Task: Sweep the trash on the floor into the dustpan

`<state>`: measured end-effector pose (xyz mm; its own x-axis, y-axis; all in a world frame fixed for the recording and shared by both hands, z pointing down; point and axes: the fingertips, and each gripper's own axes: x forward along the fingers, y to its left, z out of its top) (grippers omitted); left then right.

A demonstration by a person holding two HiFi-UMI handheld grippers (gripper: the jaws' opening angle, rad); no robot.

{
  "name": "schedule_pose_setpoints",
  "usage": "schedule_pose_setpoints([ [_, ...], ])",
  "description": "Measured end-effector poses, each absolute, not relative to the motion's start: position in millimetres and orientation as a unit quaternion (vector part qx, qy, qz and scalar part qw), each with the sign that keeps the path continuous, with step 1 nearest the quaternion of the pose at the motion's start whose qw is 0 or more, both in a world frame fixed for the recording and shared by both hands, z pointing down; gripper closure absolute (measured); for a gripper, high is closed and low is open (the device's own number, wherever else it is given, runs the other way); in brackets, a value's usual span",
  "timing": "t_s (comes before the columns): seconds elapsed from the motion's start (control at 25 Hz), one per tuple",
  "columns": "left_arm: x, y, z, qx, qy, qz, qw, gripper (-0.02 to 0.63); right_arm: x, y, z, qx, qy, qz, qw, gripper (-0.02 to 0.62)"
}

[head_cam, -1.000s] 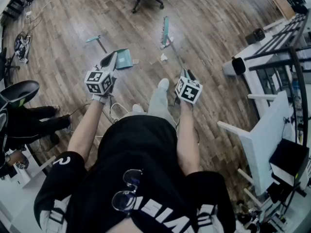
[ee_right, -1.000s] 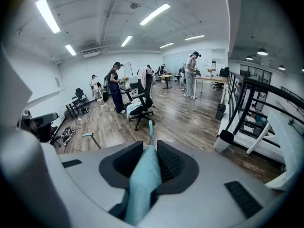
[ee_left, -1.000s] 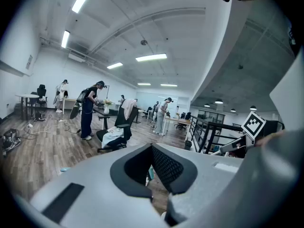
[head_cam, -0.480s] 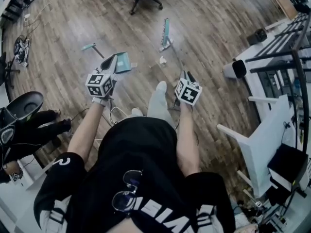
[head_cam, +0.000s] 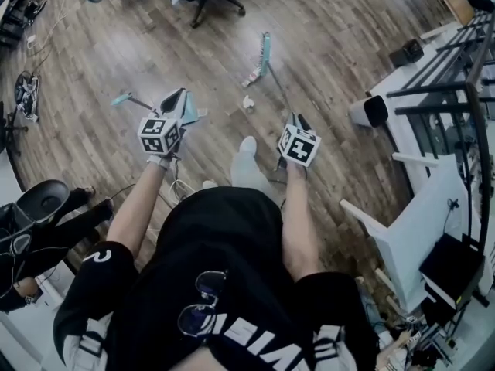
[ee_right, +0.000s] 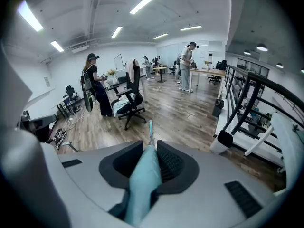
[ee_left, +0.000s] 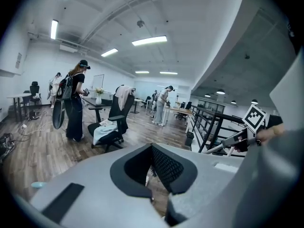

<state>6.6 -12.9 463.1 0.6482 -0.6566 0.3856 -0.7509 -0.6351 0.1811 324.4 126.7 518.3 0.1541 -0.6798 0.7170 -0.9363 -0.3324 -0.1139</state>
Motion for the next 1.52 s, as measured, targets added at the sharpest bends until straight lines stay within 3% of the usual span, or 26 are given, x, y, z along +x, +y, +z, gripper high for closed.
schedule_pose_setpoints([
  [0.44, 109, -85, 498, 0.888, -0.385, 0.174, 0.182, 0.607, 437, 54, 557, 0.730, -0.535, 0.366, 0.217, 0.511],
  [0.8, 158, -150, 549, 0.880, -0.390, 0.171, 0.213, 0.607, 488, -5, 616, 0.718, -0.526, 0.374, 0.260, 0.511],
  [1.52, 207, -238, 657, 0.878, -0.364, 0.193, 0.244, 0.609, 469, -94, 752, 0.678, -0.503, 0.426, 0.326, 0.511],
])
